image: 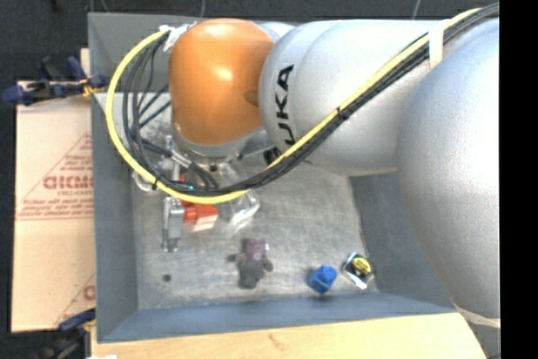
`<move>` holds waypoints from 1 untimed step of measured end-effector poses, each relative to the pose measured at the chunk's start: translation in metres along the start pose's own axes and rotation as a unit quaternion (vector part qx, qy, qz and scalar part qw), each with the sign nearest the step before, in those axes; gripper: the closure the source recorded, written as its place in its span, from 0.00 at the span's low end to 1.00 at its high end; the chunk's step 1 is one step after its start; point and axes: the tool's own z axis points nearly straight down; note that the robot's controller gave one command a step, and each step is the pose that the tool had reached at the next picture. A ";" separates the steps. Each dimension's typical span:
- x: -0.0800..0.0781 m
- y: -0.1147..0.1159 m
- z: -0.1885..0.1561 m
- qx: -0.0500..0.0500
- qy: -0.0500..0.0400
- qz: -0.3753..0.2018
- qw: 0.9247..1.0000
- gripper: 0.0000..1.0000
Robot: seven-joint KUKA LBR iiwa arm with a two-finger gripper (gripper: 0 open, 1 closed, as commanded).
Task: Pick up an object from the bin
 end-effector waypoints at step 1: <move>0.015 -0.016 0.073 0.001 -0.001 0.183 0.983 0.00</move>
Offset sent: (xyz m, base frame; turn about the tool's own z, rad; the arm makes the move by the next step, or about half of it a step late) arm -0.0150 -0.0147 -0.0704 0.3694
